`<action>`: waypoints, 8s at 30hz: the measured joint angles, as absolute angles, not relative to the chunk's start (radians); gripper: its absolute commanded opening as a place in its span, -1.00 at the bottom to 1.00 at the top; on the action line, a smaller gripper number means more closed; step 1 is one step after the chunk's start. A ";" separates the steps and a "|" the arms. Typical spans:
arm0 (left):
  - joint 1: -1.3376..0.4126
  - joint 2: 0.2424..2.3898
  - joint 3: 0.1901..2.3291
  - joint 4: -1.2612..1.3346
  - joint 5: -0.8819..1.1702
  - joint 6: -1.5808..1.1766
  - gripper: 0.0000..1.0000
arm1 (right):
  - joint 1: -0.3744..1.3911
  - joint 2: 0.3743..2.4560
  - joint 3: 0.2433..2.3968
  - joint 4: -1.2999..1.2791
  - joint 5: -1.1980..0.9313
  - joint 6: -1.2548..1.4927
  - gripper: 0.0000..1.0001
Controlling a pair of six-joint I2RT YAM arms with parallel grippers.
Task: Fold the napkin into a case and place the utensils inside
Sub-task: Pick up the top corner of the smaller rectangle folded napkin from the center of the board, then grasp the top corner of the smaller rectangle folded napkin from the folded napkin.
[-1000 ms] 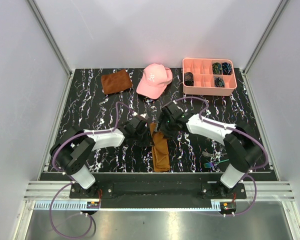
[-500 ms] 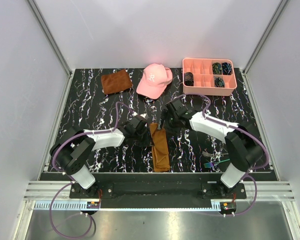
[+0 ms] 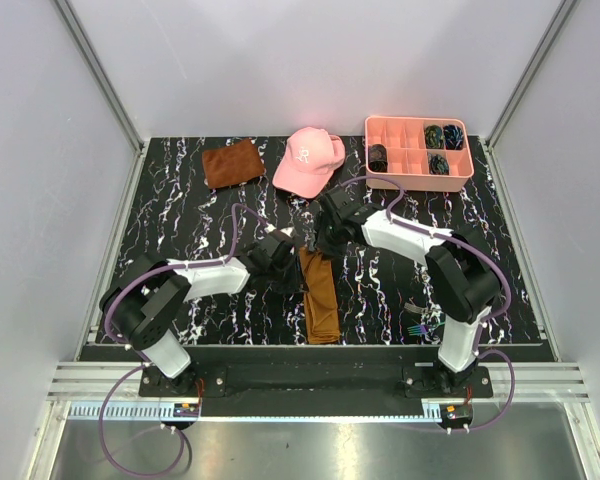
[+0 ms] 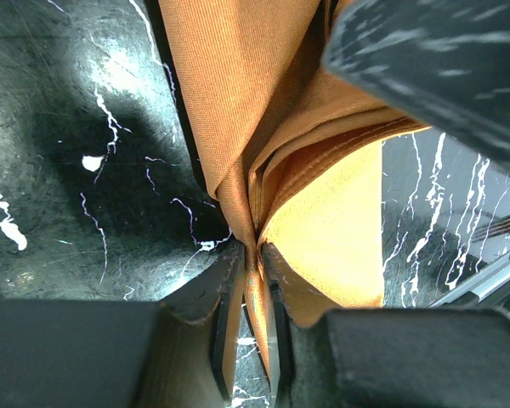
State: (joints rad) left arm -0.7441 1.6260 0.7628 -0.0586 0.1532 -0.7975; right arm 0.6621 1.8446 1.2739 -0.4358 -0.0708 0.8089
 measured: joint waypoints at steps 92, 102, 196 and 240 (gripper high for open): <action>-0.766 1.712 1.070 -0.228 -0.106 -0.559 -1.00 | 0.593 1.814 1.063 -0.194 -0.362 0.966 -1.00; -0.759 1.711 1.017 -0.194 -0.080 -0.604 -1.00 | 0.579 1.932 1.019 0.003 -0.417 1.077 -1.00; -0.719 1.600 0.855 -0.134 0.017 -0.696 -1.00 | 0.576 1.996 1.049 0.055 -0.603 1.037 -0.55; -0.707 1.557 0.846 -0.147 0.017 -0.699 -1.00 | 0.620 1.922 1.040 -0.057 -0.552 0.938 -1.00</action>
State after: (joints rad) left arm -0.7074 1.5566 0.8459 -0.1474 0.0166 -0.6994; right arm 0.6205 1.9221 1.0401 -0.0570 -0.5522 0.9379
